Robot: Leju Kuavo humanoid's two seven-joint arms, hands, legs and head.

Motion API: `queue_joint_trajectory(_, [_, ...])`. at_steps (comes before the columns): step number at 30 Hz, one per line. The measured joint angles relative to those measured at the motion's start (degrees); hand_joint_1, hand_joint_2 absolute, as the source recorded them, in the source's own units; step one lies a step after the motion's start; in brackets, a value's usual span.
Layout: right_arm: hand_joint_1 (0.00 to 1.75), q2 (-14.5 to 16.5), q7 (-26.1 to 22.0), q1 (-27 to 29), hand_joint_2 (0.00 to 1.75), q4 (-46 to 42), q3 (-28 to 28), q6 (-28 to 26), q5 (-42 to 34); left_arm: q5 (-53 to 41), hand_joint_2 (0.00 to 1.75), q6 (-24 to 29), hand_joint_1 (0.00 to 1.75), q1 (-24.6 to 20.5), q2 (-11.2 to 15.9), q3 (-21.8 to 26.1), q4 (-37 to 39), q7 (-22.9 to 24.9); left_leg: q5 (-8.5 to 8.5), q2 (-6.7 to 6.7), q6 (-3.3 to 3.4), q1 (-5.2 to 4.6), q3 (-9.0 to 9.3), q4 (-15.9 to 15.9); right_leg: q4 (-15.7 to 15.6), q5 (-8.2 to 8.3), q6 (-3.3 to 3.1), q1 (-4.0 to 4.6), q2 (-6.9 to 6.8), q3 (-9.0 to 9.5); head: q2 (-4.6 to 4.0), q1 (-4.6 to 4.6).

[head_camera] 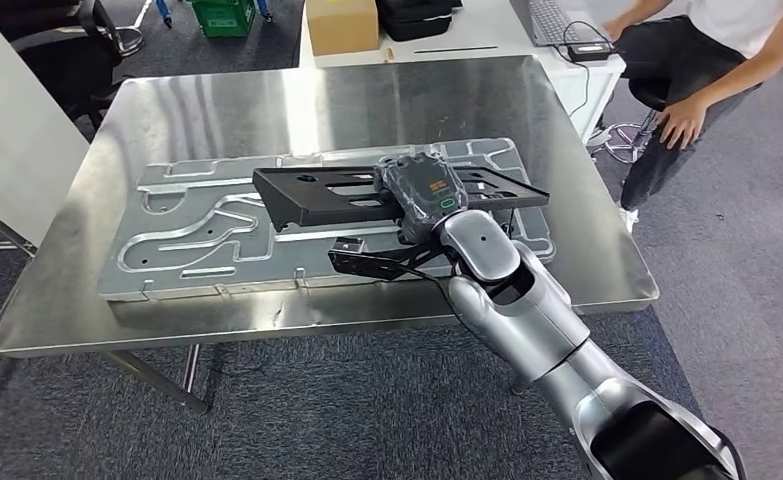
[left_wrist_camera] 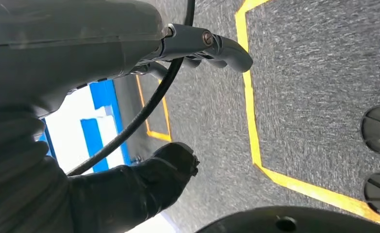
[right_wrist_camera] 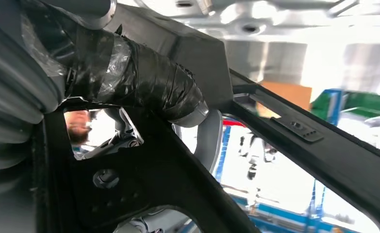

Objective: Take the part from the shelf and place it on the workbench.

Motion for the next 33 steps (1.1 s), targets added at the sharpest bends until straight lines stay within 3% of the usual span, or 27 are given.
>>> queue_joint_trajectory(1, [1.75,0.0,0.29,-0.04,1.75,0.25,0.18,0.22,0.28,0.1,1.75,-0.09,0.0,0.02,0.02,0.0,0.0,-0.02,1.55,0.14,-0.2,0.19,0.63,-1.62,0.11,-0.24,0.18,-0.06,-0.29,0.18,0.0,0.0])
queue_joint_trajectory(2, [1.75,0.0,0.63,-0.15,1.75,0.5,0.39,0.42,0.6,0.21,1.75,-0.19,0.0,0.07,0.06,0.0,0.0,-0.05,3.81,0.27,-0.32,0.35,2.32,-5.19,0.31,-0.55,0.42,-0.16,-0.49,0.38,0.0,0.0])
queue_joint_trajectory(4, [1.75,0.0,1.31,-0.54,1.75,1.06,0.68,0.68,1.27,0.43,1.75,-0.37,0.0,0.2,0.15,-0.01,0.0,-0.1,6.66,0.5,-0.1,0.29,6.03,-12.5,0.84,-1.22,1.04,-0.17,-0.74,0.5,0.0,0.03])
queue_joint_trajectory(6, [1.75,-0.01,1.72,-0.9,1.75,1.6,0.82,0.74,1.71,0.52,1.75,-0.48,0.0,0.24,0.19,-0.03,0.0,-0.19,6.96,0.56,0.42,0.11,7.36,-15.32,1.22,-1.55,1.37,0.1,-0.76,0.32,0.0,0.06])
queue_joint_trajectory(9, [1.75,-0.02,3.13,-1.58,1.75,3.37,1.2,1.03,2.76,0.84,1.75,-0.94,0.0,0.2,0.18,-0.04,0.0,-0.66,7.05,0.44,0.78,-0.02,7.36,-15.56,1.11,-1.54,0.95,0.14,-0.72,0.39,0.0,0.08])
queue_joint_trajectory(15, [1.75,-0.43,7.74,-6.93,1.75,19.18,1.24,0.6,5.25,1.67,1.75,-2.4,0.0,0.25,0.27,-0.13,0.0,-1.94,6.87,0.23,1.54,-0.28,7.43,-15.53,0.34,-1.41,1.17,0.0,-1.04,0.79,0.0,0.07])
queue_joint_trajectory(23, [1.75,-1.88,8.03,-9.57,1.75,34.68,-0.04,-0.47,5.14,1.75,1.75,-2.83,0.0,0.6,0.43,-0.25,0.0,-2.27,6.9,0.35,1.84,-0.42,7.47,-15.47,0.1,-1.12,2.63,-0.2,-0.87,0.92,0.0,0.07])
queue_joint_trajectory(27, [0.0,-2.09,8.31,-9.85,0.0,38.26,-0.31,0.74,5.0,1.78,1.75,-3.6,0.0,0.58,0.52,-0.27,0.0,-2.28,6.9,0.36,1.83,-0.41,7.64,-15.5,0.11,-1.16,2.72,-0.08,-0.87,1.02,0.0,0.07])
queue_joint_trajectory(32, [0.0,-2.2,8.11,-9.64,0.0,41.39,-1.06,1.93,4.5,1.78,1.75,-4.68,0.0,0.66,0.56,-0.4,0.0,-1.74,6.91,0.36,1.82,-0.38,7.71,-15.56,0.2,-1.18,2.72,0.02,-0.86,1.05,0.0,0.07])
queue_joint_trajectory(33, [0.0,-2.2,8.01,-9.62,0.0,41.74,-1.39,1.98,4.44,1.79,1.31,-4.73,0.0,0.66,0.56,-0.43,0.0,-1.47,6.92,0.36,1.82,-0.38,7.74,-15.57,0.21,-1.19,2.71,0.02,-0.85,1.07,0.0,0.07])
